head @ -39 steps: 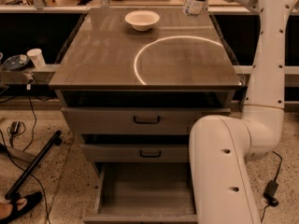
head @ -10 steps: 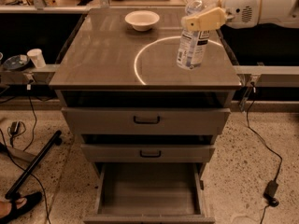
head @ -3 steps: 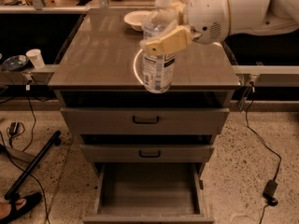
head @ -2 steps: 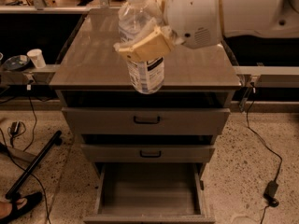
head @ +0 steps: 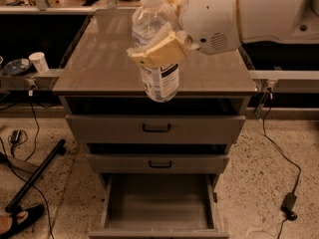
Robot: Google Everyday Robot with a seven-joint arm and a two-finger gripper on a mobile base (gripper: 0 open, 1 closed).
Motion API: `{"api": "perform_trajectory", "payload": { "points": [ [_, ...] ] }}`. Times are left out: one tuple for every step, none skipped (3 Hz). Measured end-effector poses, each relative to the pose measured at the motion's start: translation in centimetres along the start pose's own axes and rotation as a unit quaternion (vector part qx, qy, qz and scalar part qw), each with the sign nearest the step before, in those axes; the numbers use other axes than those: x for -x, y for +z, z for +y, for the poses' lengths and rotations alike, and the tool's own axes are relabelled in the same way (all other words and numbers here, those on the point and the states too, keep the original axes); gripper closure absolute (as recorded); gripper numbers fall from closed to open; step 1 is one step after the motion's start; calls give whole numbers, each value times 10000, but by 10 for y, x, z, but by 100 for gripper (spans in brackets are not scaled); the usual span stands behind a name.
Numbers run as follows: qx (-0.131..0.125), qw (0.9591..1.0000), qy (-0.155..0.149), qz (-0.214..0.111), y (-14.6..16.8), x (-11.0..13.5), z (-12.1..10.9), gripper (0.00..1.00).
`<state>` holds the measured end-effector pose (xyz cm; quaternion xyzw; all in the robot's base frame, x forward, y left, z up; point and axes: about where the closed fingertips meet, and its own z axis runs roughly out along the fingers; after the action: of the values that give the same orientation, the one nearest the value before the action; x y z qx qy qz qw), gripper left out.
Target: Place blue plastic bottle into bottom drawer
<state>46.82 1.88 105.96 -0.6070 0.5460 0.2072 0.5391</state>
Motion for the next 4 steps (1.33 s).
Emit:
{"api": "perform_trajectory", "payload": {
  "points": [
    [-121, 9999, 78, 29, -3, -9, 5, 100],
    [-260, 9995, 157, 88, -5, -23, 13, 100],
    [-289, 9993, 33, 219, -2, -36, 22, 100],
    [-379, 9987, -32, 341, 3, -54, 31, 100]
  ]
}}
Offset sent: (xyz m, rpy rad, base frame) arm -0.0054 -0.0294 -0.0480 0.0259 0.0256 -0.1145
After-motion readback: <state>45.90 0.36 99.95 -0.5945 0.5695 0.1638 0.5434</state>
